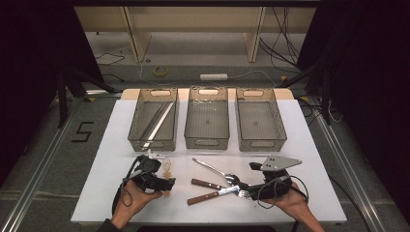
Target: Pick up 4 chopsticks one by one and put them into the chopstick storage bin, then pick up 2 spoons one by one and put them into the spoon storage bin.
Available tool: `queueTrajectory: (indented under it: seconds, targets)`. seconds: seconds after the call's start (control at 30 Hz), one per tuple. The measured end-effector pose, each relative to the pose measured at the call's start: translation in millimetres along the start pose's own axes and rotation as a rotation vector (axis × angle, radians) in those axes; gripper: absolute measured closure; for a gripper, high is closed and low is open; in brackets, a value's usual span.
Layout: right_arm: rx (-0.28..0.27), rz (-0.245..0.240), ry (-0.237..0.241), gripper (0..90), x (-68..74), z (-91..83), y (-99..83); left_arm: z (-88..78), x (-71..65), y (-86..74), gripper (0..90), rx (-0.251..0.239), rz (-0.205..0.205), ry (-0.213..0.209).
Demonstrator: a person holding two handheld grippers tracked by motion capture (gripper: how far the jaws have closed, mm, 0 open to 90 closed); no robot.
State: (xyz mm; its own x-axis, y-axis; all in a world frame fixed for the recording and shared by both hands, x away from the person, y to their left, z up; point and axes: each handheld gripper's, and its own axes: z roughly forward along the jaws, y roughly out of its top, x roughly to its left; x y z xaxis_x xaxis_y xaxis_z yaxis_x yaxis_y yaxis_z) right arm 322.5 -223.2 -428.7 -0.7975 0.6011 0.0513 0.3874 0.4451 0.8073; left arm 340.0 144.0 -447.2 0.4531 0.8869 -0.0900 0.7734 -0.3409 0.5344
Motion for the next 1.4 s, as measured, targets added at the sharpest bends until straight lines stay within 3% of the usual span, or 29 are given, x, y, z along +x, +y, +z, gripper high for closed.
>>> queueTrajectory:
  seconds: [0.53, 1.07, 1.27, 1.4]
  targets:
    - [0.002, -0.002, -0.002, 22.0, 0.5, 0.1, -0.6, 6.4, -5.4, -7.0, 25.7, 0.029, 0.012, 0.011]
    - [0.009, -0.007, -0.005, 22.3, 1.1, 0.8, -0.8, 12.8, -4.7, -9.1, 37.5, 0.043, 0.017, 0.027]
    - [0.01, -0.012, -0.006, 22.4, 4.0, 1.7, 1.0, 18.7, -5.7, -10.7, 42.2, 0.059, 0.028, 0.036]
    - [0.015, -0.021, -0.003, 22.4, 5.9, 3.0, 2.2, 24.5, -8.7, -10.8, 47.1, 0.08, 0.059, 0.04]
